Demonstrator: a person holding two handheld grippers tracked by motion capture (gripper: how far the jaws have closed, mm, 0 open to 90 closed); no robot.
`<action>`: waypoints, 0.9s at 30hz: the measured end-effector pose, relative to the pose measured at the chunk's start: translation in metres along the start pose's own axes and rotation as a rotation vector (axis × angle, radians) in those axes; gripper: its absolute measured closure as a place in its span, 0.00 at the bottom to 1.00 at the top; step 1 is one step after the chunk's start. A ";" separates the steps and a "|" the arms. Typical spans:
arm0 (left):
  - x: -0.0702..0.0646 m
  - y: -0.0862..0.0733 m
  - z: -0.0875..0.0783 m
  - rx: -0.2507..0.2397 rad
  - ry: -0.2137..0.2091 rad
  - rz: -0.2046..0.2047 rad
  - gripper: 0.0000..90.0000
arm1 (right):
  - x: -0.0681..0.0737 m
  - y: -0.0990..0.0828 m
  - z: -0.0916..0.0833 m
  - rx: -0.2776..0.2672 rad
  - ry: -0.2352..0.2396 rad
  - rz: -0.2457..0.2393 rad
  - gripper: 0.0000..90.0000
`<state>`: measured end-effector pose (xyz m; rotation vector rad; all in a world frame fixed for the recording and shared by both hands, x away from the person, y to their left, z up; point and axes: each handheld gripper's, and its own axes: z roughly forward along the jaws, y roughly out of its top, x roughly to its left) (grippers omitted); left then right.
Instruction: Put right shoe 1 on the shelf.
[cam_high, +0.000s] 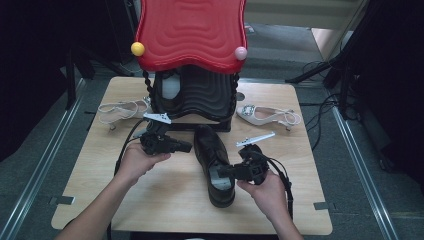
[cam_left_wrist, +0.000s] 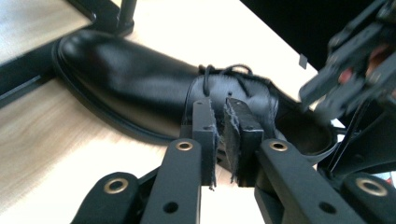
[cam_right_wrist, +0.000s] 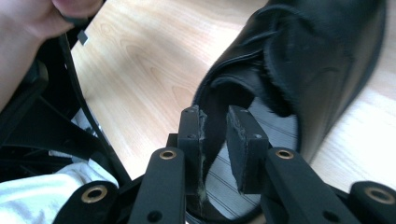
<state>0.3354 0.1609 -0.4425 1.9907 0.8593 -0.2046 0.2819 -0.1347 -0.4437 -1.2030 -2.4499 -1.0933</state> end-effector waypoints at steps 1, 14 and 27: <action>-0.001 0.003 -0.002 0.005 -0.004 0.005 0.91 | 0.001 0.001 0.003 0.008 0.001 0.004 0.81; -0.009 0.043 -0.025 0.001 0.002 0.064 0.98 | 0.010 0.015 0.041 0.093 -0.037 0.022 0.72; -0.015 0.078 -0.059 -0.044 0.006 0.097 0.99 | 0.011 0.016 0.069 0.166 -0.104 0.002 0.73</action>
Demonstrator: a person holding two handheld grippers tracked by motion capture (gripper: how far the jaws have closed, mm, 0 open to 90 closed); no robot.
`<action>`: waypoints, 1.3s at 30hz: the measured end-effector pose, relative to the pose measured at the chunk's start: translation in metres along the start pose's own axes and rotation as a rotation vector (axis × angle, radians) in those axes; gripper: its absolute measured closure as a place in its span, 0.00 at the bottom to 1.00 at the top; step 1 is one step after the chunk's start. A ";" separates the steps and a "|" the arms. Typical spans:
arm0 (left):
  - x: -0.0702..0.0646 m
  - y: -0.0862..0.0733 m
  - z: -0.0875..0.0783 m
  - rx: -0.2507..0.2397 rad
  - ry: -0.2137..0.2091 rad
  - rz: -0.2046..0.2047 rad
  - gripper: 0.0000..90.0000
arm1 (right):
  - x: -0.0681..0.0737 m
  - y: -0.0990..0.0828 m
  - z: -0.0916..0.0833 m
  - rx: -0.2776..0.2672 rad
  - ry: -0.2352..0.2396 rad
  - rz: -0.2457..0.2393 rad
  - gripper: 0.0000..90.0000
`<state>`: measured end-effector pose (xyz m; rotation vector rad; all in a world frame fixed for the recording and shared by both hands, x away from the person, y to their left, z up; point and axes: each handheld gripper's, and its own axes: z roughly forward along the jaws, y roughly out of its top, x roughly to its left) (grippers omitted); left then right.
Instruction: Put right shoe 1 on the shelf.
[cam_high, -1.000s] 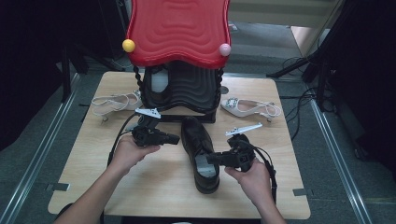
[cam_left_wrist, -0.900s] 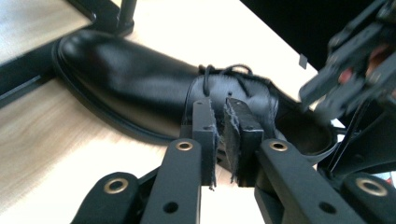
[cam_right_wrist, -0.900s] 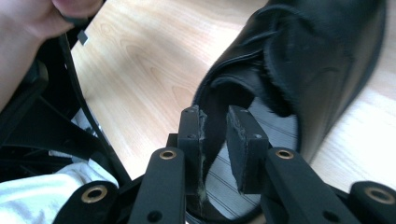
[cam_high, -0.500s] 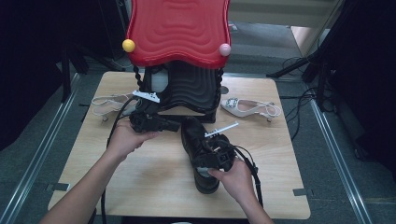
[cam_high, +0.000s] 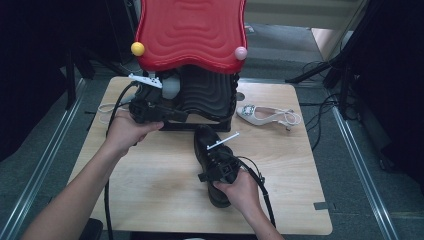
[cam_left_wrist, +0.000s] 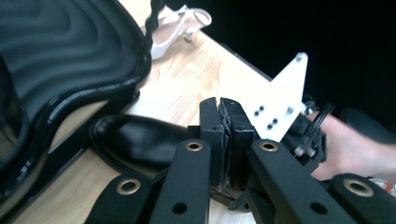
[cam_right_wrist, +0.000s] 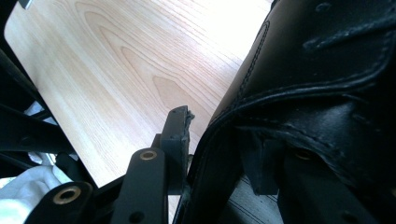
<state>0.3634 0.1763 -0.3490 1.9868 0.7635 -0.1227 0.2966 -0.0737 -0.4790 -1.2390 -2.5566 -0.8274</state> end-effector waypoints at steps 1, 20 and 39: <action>0.000 0.003 -0.002 0.000 0.005 0.004 0.99 | 0.000 0.000 0.001 -0.001 -0.002 0.002 0.73; -0.001 0.062 -0.024 -0.011 0.037 0.049 1.00 | -0.019 -0.008 -0.022 -0.052 0.037 0.027 0.97; 0.009 0.128 -0.044 -0.064 0.157 0.130 1.00 | -0.035 -0.012 -0.075 -0.130 0.151 0.081 0.97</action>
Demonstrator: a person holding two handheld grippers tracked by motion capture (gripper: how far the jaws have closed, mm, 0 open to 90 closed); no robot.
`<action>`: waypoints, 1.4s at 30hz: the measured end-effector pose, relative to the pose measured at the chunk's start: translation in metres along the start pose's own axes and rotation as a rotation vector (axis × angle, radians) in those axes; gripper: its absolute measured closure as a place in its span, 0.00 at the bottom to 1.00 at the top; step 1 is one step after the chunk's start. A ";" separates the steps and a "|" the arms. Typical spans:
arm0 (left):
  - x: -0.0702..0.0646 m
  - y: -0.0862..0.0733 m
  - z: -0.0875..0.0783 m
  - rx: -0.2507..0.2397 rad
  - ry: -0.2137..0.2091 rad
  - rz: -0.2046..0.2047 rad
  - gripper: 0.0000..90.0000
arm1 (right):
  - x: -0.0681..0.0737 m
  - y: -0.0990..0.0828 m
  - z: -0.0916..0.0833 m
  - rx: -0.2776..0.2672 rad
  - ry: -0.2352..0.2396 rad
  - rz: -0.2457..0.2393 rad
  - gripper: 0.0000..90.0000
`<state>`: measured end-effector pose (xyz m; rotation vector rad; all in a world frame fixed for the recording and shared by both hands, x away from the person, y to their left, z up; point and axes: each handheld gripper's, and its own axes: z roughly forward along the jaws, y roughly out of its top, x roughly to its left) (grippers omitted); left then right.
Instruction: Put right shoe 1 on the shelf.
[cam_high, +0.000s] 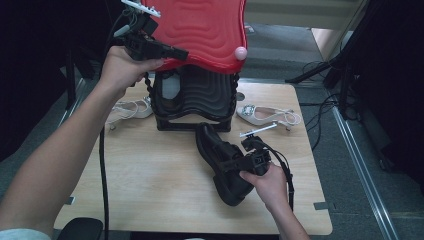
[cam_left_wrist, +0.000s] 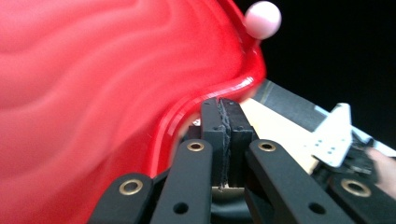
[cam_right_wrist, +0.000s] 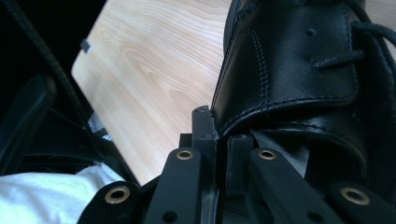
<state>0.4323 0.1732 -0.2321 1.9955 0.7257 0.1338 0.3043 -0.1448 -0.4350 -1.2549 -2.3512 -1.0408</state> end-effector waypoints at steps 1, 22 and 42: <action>0.001 0.002 0.000 -0.003 0.005 0.003 1.00 | 0.003 0.001 -0.002 -0.004 0.002 -0.008 0.97; 0.016 0.000 0.009 0.012 0.107 -0.032 1.00 | 0.041 0.042 -0.063 -0.110 0.011 -0.097 0.97; 0.010 -0.002 0.010 0.008 0.140 -0.065 1.00 | 0.036 0.104 -0.039 -0.210 -0.227 -0.118 0.97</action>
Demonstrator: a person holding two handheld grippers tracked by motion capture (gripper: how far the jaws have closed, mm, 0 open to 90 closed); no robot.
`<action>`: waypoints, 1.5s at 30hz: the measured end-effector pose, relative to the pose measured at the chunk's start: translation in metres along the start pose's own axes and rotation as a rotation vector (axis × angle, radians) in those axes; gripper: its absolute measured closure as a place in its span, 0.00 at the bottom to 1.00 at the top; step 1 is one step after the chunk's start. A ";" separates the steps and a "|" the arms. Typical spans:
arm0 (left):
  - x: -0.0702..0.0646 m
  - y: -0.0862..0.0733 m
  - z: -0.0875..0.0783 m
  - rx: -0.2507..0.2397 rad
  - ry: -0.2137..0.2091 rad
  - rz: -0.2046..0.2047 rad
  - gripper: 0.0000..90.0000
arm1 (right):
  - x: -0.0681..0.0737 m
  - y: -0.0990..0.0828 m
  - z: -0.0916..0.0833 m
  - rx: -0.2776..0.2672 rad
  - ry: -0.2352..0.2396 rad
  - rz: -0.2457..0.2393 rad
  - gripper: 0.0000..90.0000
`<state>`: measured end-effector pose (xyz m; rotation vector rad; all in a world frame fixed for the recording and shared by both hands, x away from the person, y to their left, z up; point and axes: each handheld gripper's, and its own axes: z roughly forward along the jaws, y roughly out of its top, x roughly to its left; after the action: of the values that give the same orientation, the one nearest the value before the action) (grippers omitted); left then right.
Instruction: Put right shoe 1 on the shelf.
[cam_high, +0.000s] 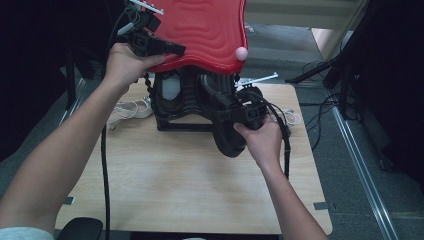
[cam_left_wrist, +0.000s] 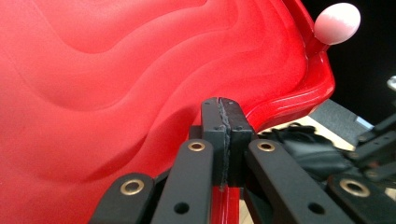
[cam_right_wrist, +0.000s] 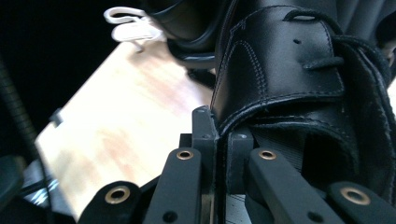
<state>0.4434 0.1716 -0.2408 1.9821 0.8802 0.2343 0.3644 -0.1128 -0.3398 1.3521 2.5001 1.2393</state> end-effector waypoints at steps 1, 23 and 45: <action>0.000 0.000 0.000 -0.001 0.001 0.002 1.00 | -0.001 0.001 0.003 -0.005 -0.013 0.000 0.97; 0.004 -0.004 0.000 -0.010 -0.006 0.013 1.00 | 0.010 0.009 0.062 -0.189 -0.136 -0.057 0.97; 0.005 -0.004 0.000 -0.012 -0.008 -0.001 1.00 | 0.011 0.015 0.093 -0.338 -0.245 -0.075 0.88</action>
<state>0.4445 0.1761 -0.2450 1.9701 0.8724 0.2306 0.4035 -0.0415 -0.3893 1.2293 2.0472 1.3151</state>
